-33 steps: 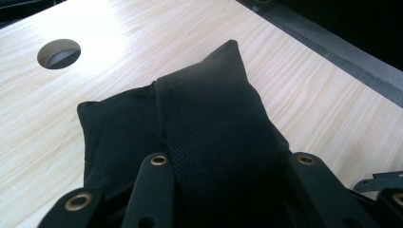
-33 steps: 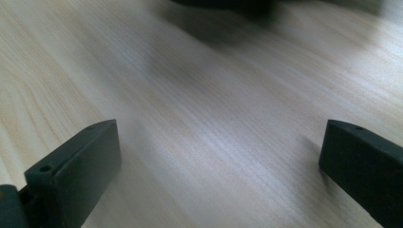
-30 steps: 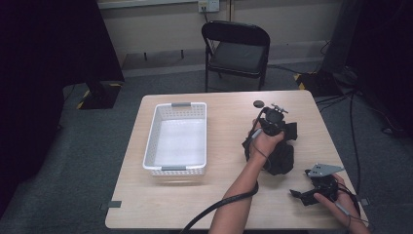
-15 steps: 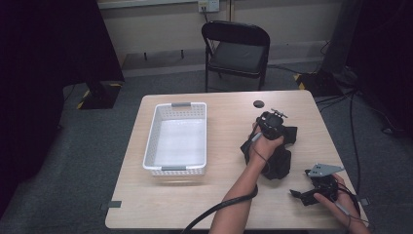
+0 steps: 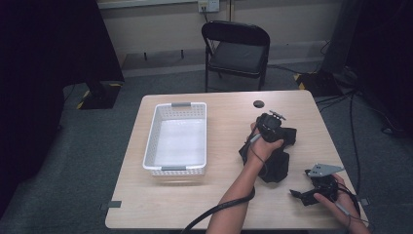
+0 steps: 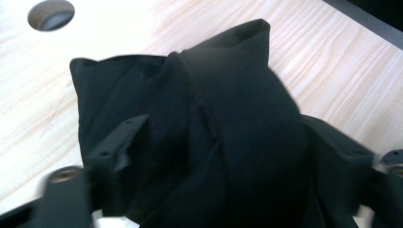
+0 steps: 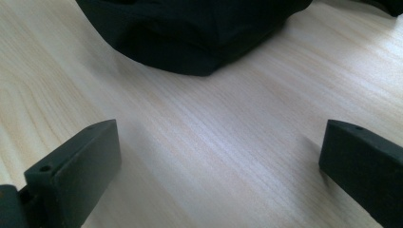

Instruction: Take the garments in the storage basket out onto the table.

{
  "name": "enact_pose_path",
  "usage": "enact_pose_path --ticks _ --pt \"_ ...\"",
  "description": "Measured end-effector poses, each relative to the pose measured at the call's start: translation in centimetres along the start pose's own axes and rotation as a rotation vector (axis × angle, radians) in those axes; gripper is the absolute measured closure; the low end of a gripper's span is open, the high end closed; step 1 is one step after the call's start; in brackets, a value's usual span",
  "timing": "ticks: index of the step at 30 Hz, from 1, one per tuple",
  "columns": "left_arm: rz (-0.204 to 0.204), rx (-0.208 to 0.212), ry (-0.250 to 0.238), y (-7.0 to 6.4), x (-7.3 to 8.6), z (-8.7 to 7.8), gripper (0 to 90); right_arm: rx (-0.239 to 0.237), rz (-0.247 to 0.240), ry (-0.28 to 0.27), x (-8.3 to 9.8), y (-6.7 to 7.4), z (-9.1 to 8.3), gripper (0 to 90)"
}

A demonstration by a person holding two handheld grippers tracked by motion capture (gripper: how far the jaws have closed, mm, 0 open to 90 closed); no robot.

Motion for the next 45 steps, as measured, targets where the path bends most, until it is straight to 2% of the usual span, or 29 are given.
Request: enact_pose_path --ticks 3,8,12,15,21,26,41,45 --pt "-0.009 -0.006 -0.014 0.1 0.0 -0.2 10.1 0.0 -0.001 0.0 0.0 0.0 0.0 0.0" --pt "-0.038 0.022 -0.031 0.4 0.0 -0.9 4.3 0.0 -0.001 0.0 0.0 0.0 0.0 0.0" --pt "-0.037 0.052 -0.055 0.6 0.0 -1.6 3.0 0.001 -0.001 -0.001 0.0 0.0 0.0 0.0" --pt "-0.056 0.076 -0.066 0.7 0.1 -2.0 2.9 0.0 -0.001 -0.001 0.0 0.0 0.0 0.0" --pt "-0.049 0.123 -0.079 0.8 0.5 -2.8 2.9 0.0 0.0 0.0 0.0 0.0 0.0 0.0" --pt "-0.039 0.143 -0.09 0.9 0.9 -3.5 2.9 0.0 0.001 0.0 0.0 0.0 0.0 0.0" --pt "-0.021 0.167 -0.106 0.8 2.1 -5.2 2.9 0.0 0.001 0.0 0.0 0.0 0.0 0.0" --pt "-0.003 0.174 -0.108 0.8 2.5 -5.5 3.0 0.0 0.002 0.0 0.0 0.0 0.0 0.0"
Point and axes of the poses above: each handheld gripper's, and its own axes: z roughly forward along the jaws, x roughly out of its underside, y roughly to its left, the point moved 1 cm from there along z, roughly forward along the jaws, and after that the axes turned 1 degree about -z, right-handed, at the moved point
